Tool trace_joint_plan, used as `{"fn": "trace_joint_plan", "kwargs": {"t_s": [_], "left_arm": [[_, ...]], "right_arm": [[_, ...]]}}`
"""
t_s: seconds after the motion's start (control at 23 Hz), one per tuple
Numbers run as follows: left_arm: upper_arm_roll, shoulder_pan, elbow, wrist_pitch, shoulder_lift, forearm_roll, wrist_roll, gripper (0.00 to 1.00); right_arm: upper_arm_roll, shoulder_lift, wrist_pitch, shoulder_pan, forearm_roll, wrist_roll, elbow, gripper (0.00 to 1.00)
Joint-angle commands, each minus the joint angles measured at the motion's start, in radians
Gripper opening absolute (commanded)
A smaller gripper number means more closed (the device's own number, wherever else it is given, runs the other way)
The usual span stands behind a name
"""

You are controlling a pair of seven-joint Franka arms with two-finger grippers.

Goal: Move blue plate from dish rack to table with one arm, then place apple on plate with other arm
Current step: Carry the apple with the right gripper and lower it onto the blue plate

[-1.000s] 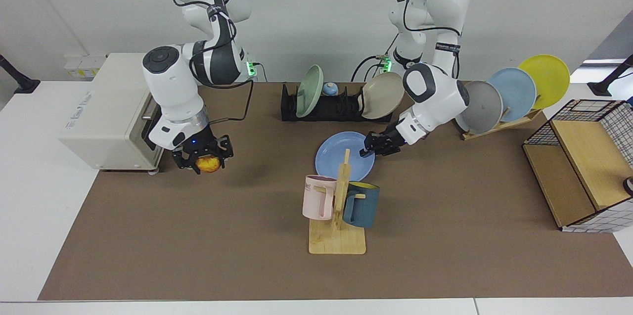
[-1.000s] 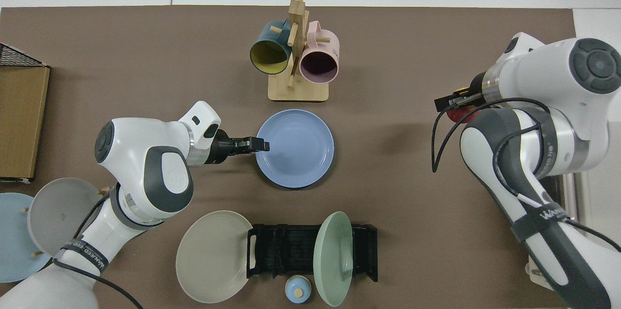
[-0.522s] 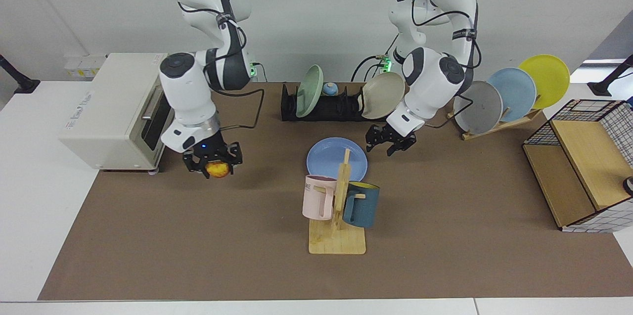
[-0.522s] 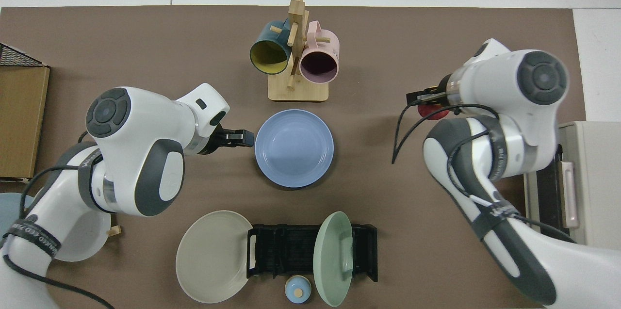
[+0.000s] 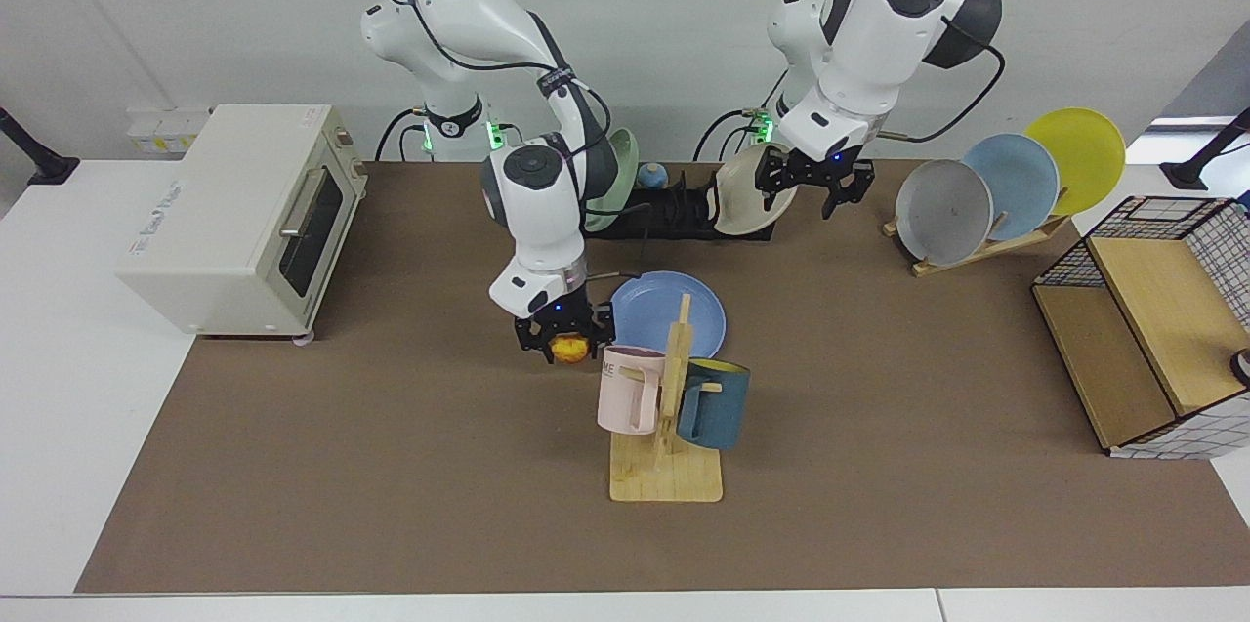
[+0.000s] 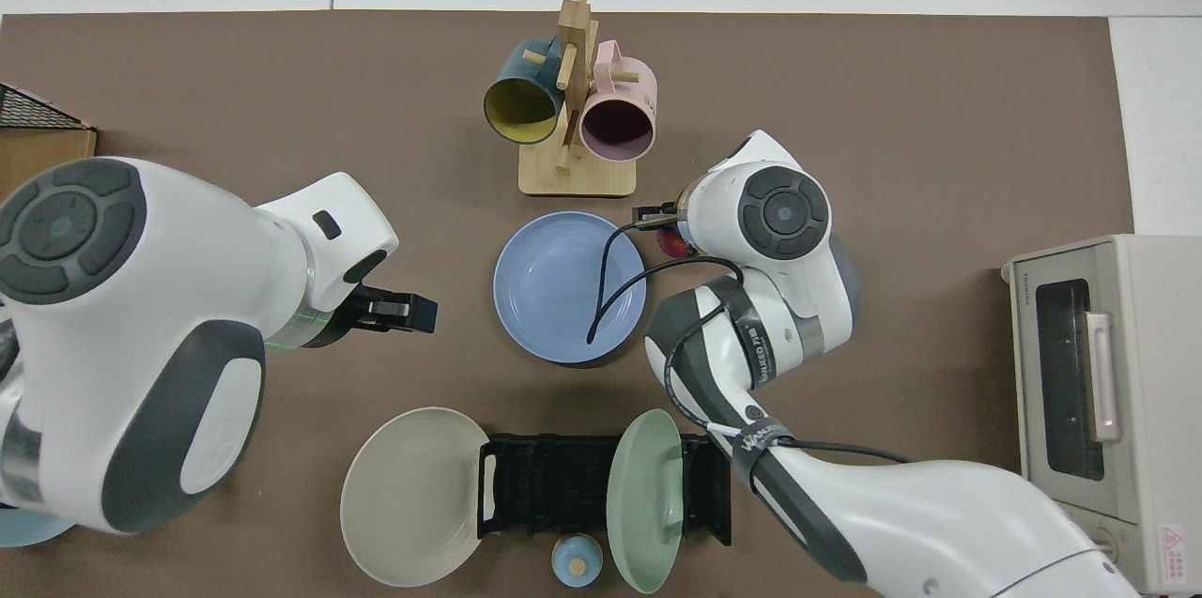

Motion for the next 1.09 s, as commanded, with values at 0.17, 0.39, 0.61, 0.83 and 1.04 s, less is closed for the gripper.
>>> {"fn": "trace_joint_plan", "kwargs": {"t_s": [0.17,0.39,0.61,0.83,1.04], "left_arm": [[0.004,0.031,0.162,-0.150,0.000,0.028,-0.004,0.99],[0.004,0.031,0.164,-0.148,-0.006,0.063,-0.005,1.00],[0.004,0.046,0.162,-0.147,-0.008,0.083,-0.019,1.00],[0.001,0.046,0.162,-0.159,-0.012,0.082,-0.007,1.00],[-0.009,0.043,0.165,-0.159,-0.014,0.083,0.010,1.00]], "right_arm": [[-0.006,-0.004,-0.023,0.129,0.000,0.215,0.023,0.00],[-0.006,0.003,-0.022,0.217,0.001,0.314,0.017,0.00],[-0.001,0.010,-0.017,0.232,0.000,0.331,0.012,0.00],[-0.001,0.021,-0.009,0.254,0.000,0.334,-0.014,0.02],[-0.001,0.013,-0.006,0.246,0.000,0.319,-0.034,0.10]]}}
